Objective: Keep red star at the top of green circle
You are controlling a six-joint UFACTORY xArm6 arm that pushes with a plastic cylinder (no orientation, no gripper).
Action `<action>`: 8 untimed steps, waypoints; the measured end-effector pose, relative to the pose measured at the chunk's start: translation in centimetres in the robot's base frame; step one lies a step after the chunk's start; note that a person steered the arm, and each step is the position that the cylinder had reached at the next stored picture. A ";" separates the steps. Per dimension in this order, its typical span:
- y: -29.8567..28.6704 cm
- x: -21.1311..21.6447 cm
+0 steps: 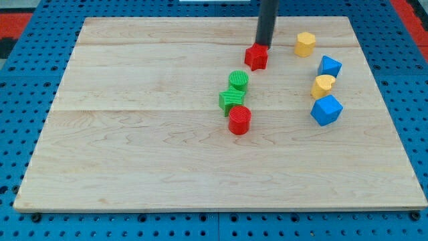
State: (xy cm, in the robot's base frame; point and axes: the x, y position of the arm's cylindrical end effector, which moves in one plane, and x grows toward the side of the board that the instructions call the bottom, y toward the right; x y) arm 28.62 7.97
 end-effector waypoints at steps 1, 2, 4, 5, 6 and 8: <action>-2.6 0.5; -4.1 0.9; -4.3 -2.8; -2.4 -3.2; -0.6 -1.0; -0.1 1.3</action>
State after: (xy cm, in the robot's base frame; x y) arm 29.88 7.91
